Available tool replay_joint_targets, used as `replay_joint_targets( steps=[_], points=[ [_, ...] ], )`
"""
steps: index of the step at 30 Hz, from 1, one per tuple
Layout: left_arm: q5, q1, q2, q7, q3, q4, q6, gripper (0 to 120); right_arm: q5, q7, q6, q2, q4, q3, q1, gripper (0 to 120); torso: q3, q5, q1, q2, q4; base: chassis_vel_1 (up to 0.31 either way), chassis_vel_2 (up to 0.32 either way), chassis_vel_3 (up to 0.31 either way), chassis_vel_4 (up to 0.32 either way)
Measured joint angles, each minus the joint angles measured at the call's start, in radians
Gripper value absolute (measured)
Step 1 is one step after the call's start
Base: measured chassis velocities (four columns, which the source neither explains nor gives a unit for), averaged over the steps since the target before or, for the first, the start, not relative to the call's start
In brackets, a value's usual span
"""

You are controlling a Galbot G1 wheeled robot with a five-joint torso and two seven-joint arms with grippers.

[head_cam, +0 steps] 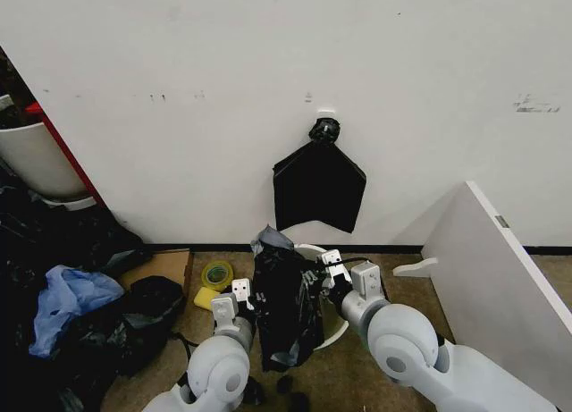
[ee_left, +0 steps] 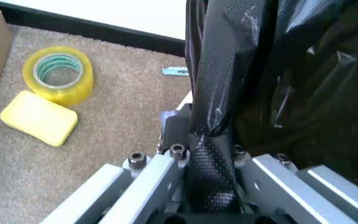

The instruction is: Place the garbage bag over the trash bin.

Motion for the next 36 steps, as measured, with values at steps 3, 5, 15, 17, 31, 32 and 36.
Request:
replay_joint_targets(
  steps=[3, 5, 15, 17, 31, 32, 36],
  points=[
    [0.000, 0.000, 0.000, 0.003, 0.000, 0.003, -0.001, 1, -0.026, -0.012, 0.019, -0.006, -0.012, 0.005, -0.005, 0, 0.000, 0.0000, 0.000, 0.000, 0.0000, 0.000, 0.000, 0.000, 0.000],
    [0.000, 0.000, 0.002, 0.008, 0.000, 0.005, -0.003, 1, -0.035, -0.011, 0.037, -0.011, -0.017, 0.018, -0.012, 0, 0.000, 0.0000, 0.000, 0.000, 0.0000, 0.000, 0.000, 0.000, 0.000],
    [0.023, 0.020, 0.048, 0.098, -0.031, -0.018, -0.017, 1, -0.001, 0.033, 0.076, -0.054, -0.079, 0.064, 0.013, 0, 0.000, 0.0001, 0.000, 0.000, 0.0000, 0.000, 0.000, 0.000, 0.000],
    [0.066, 0.031, 0.063, 0.144, -0.035, -0.019, -0.035, 1, 0.032, 0.041, 0.074, -0.061, -0.090, 0.069, 0.032, 0, 0.000, 0.0001, 0.000, 0.000, 0.0000, 0.000, 0.000, 0.000, 0.000],
    [0.301, 0.070, 0.130, 0.347, -0.075, 0.000, -0.228, 1, 0.242, 0.139, 0.009, -0.126, -0.092, 0.160, 0.020, 0, 0.000, 0.0002, 0.000, 0.000, 0.0001, 0.000, 0.000, 0.000, 0.000],
    [0.282, 0.071, 0.129, 0.350, -0.082, 0.006, -0.246, 1, 0.264, 0.142, -0.006, -0.142, -0.074, 0.192, -0.010, 0, 0.000, -0.0001, 0.000, 0.000, 0.0000, 0.000, 0.000, 0.000, 0.000],
    [0.185, 0.072, 0.112, 0.348, -0.093, 0.006, -0.264, 1, 0.269, 0.113, -0.021, -0.176, -0.048, 0.237, -0.078, 0, 0.000, 0.0000, 0.000, 0.000, -0.0001, 0.000, 0.000, 0.000, 0.000]
  ],
)
